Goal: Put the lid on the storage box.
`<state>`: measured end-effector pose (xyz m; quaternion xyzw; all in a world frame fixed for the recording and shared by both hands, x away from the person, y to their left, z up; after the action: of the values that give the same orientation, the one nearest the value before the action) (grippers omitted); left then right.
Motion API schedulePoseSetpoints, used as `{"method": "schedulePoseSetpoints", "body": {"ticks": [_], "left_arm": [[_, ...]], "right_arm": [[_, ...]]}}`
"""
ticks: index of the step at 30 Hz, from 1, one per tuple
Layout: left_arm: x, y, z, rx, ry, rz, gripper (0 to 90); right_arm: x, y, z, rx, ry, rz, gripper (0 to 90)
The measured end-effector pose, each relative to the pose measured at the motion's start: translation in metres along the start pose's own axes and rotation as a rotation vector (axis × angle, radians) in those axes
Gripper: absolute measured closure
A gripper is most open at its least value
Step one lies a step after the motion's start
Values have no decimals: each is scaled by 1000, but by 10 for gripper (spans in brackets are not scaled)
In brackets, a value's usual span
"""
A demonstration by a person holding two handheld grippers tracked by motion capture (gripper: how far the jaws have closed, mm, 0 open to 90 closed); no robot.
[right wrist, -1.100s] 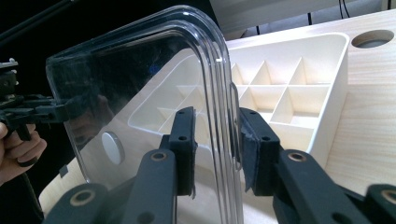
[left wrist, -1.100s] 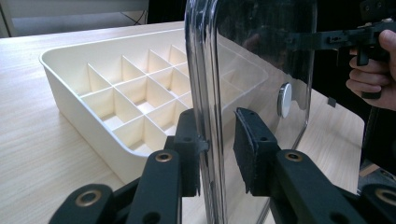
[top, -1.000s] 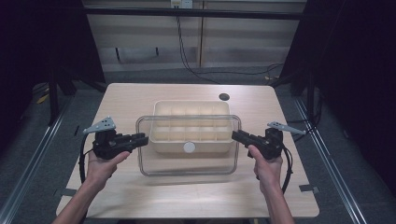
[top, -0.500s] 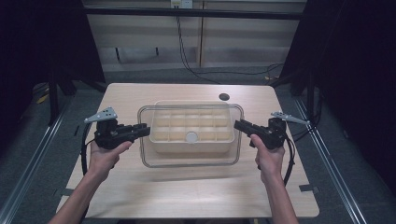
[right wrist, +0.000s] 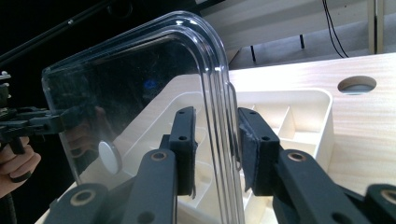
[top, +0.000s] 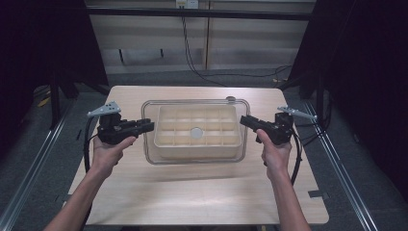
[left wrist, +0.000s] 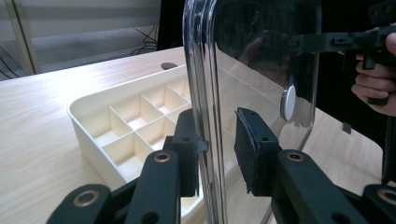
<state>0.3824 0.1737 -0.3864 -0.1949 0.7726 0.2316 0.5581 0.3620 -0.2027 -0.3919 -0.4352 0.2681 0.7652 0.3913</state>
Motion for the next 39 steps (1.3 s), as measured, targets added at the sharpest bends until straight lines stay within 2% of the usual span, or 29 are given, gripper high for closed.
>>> {"method": "schedulePoseSetpoints", "body": {"ticks": [3, 20, 24, 28, 35, 39], "left_arm": [[-2, -2, 3, -3, 1, 4, 704], [-15, -24, 17, -27, 16, 1, 689], [-17, -28, 22, -33, 30, 0, 683], [-16, -33, 28, -46, 45, 4, 680], [-19, -40, 35, -61, 42, 18, 676], [-15, -45, 40, -72, 59, 26, 674]], "right_arm": [[-4, -2, -1, -12, -17, -6, 702], [-23, -17, -12, 16, -11, -14, 703], [-24, -22, -14, 18, -2, -2, 717], [-25, -26, -18, 31, -9, 1, 718], [-24, -35, -26, 37, -26, 3, 719], [-21, -40, -31, 46, -32, 16, 718]]}}
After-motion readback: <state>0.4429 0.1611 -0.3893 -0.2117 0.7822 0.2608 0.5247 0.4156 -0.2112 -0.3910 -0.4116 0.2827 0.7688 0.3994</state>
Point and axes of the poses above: each handheld gripper's, and its own axes: y roughly backward along the jaws, x roughly out of its underside, z roughly to its left, the point moved 6 cm from there along -y, roughly forward along the jaws, and after that the axes turned 14 degrees about -z, right-handed, at the moved point
